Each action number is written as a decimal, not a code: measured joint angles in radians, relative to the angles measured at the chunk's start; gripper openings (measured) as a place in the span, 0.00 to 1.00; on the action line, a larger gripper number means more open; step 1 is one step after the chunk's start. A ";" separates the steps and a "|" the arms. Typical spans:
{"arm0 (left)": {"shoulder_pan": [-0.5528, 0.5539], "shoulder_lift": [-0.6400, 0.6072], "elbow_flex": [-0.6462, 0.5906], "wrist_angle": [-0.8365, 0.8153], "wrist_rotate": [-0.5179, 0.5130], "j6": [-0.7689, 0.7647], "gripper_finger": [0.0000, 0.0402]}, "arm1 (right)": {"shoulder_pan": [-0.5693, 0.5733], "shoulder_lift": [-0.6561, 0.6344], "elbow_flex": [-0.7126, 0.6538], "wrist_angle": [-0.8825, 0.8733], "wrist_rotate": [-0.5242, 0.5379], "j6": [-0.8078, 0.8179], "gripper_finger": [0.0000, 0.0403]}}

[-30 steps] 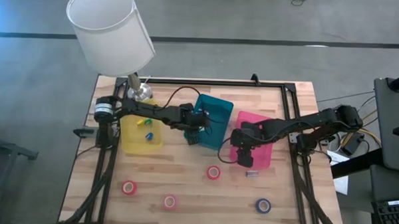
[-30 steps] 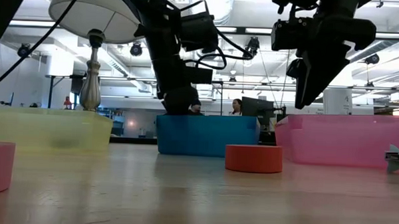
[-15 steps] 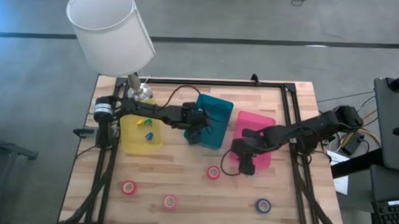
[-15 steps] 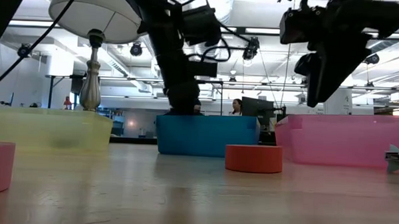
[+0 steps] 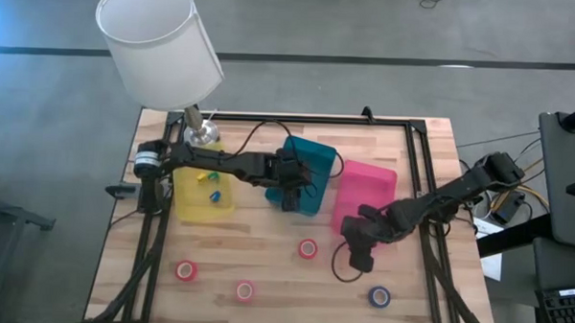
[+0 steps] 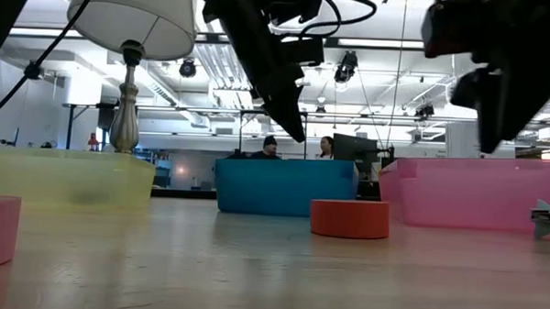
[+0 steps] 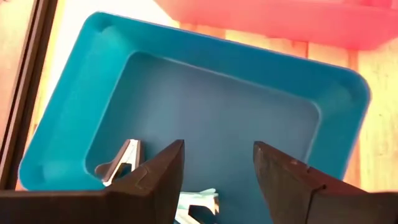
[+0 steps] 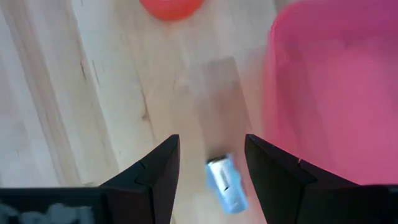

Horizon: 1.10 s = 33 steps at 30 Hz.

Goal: Pick and place Stapler, Stapler remover, tape
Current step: Put the blue staple remover into the blue bin

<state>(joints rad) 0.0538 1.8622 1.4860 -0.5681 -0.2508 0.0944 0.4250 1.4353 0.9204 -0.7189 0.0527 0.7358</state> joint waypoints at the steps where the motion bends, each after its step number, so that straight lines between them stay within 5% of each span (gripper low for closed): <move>1: -0.004 0.000 -0.001 0.000 0.000 0.000 0.49 | 0.011 0.000 -0.005 0.000 0.001 0.028 0.44; 20: -0.029 0.000 -0.018 -0.005 0.005 0.019 0.49 | 0.121 0.000 -0.095 0.006 -0.001 0.447 0.44; 33: -0.029 0.000 -0.018 0.000 0.003 0.014 0.49 | 0.098 0.000 -0.125 -0.022 0.078 0.251 0.44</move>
<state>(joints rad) 0.0250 1.8622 1.4677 -0.5678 -0.2474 0.1089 0.5232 1.4357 0.7956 -0.7407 0.1303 0.9866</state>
